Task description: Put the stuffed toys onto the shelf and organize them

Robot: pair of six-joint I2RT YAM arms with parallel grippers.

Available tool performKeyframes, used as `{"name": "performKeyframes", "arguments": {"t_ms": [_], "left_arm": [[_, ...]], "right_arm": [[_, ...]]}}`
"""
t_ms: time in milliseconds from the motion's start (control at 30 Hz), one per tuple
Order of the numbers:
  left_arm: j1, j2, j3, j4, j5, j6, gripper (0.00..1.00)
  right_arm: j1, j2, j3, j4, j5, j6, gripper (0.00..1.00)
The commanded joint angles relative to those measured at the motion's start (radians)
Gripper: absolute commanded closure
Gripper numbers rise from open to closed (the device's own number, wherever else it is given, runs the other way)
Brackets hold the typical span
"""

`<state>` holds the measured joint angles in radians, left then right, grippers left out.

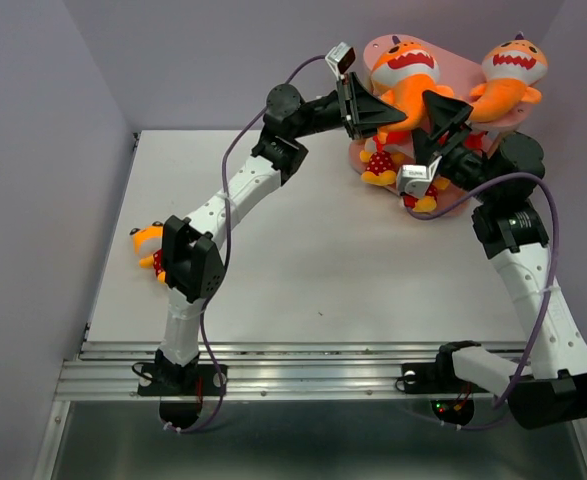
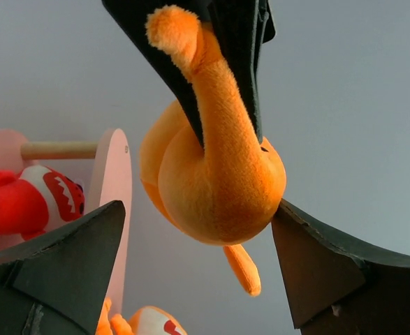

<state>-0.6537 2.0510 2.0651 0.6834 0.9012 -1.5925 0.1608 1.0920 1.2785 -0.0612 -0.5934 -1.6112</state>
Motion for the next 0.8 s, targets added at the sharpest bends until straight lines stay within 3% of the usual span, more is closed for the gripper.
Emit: {"name": "performKeyframes", "arguments": {"t_ms": [0,300,533,667,733,767], "left_arm": [[-0.014,-0.022,0.021,0.084,0.022,0.0,1.0],[-0.012,-0.011,0.012,0.091,0.024,-0.004,1.0],[-0.014,-0.025,-0.02,0.099,0.028,-0.011,1.0],[-0.015,-0.048,-0.054,0.104,0.031,-0.004,1.0],[-0.015,-0.051,-0.062,0.105,0.033,-0.004,1.0],[-0.015,-0.051,-0.062,0.107,0.034,-0.006,1.0]], "right_arm": [[0.013,-0.017,-0.007,0.158,0.011,0.048,0.11],[0.013,-0.089,-0.111,0.259,-0.031,0.062,0.04],[0.013,-0.086,-0.119,0.285,-0.023,0.047,0.04],[0.013,-0.063,-0.116,0.291,-0.009,0.02,0.1],[0.013,-0.057,-0.116,0.278,-0.016,0.013,0.19],[0.013,-0.057,-0.117,0.271,-0.026,0.008,0.28]]}}
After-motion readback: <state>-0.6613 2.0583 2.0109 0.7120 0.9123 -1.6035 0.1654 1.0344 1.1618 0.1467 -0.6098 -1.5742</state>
